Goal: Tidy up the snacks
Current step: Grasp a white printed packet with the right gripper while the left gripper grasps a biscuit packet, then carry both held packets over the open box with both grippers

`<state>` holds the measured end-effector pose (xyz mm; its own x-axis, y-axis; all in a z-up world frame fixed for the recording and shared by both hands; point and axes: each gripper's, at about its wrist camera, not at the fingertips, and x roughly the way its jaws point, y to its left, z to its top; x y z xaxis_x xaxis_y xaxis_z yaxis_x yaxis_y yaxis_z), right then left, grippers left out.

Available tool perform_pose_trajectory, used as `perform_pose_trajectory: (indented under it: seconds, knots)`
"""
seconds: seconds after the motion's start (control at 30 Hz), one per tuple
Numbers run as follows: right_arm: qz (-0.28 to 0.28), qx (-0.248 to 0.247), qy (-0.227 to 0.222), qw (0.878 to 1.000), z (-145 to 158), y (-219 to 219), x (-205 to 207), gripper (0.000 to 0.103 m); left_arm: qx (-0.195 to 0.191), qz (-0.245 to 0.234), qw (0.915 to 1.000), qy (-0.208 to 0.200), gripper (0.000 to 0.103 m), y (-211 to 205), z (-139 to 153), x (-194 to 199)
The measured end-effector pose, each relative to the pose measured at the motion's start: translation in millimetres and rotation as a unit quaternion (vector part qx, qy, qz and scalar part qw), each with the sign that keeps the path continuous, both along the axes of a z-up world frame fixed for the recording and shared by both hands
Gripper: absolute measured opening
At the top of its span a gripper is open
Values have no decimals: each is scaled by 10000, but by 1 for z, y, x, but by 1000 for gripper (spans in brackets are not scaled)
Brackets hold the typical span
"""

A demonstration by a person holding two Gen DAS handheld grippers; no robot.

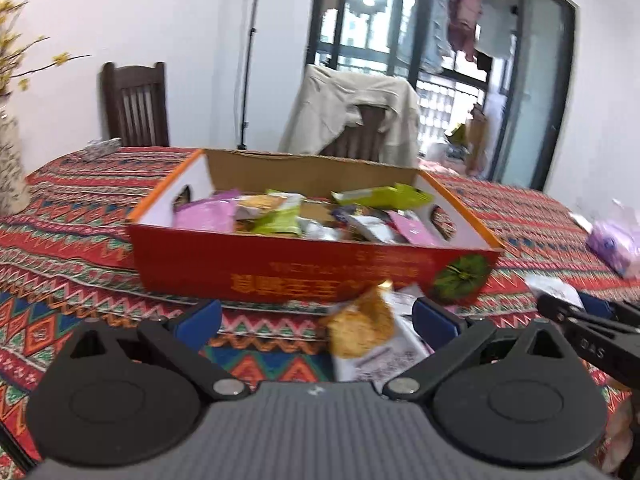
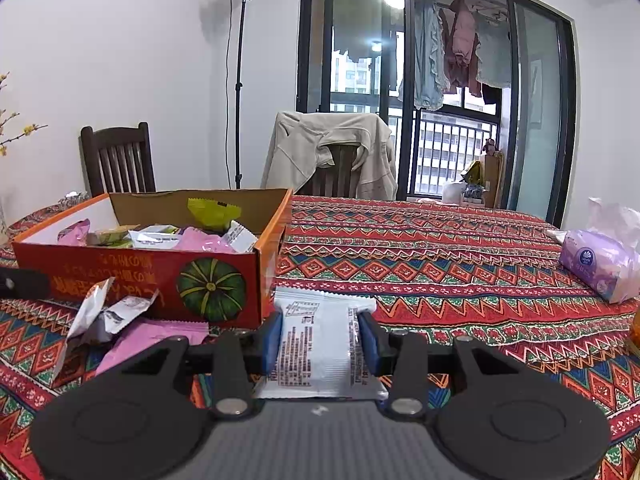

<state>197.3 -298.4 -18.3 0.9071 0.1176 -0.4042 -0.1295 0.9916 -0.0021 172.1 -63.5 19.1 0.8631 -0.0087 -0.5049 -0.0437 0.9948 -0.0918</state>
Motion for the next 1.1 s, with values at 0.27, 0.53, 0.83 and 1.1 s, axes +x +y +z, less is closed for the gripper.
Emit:
perform_pose_trajectory:
  seconds: [0.27, 0.53, 0.83, 1.1]
  knots:
    - [27, 48, 10, 10000, 0, -1, 0, 40, 104, -72, 9991, 404, 103, -19, -14, 17]
    - [39, 98, 36, 9999, -1, -2, 1, 41, -756, -134, 9937, 814, 82, -5, -27, 36]
    - [62, 156, 75, 9998, -1, -3, 3, 41, -1166, -280, 9894, 815, 47, 8, -29, 25]
    - [49, 172, 92, 9998, -1, -3, 4, 41, -875, -140, 9946, 533, 44, 17, -13, 14]
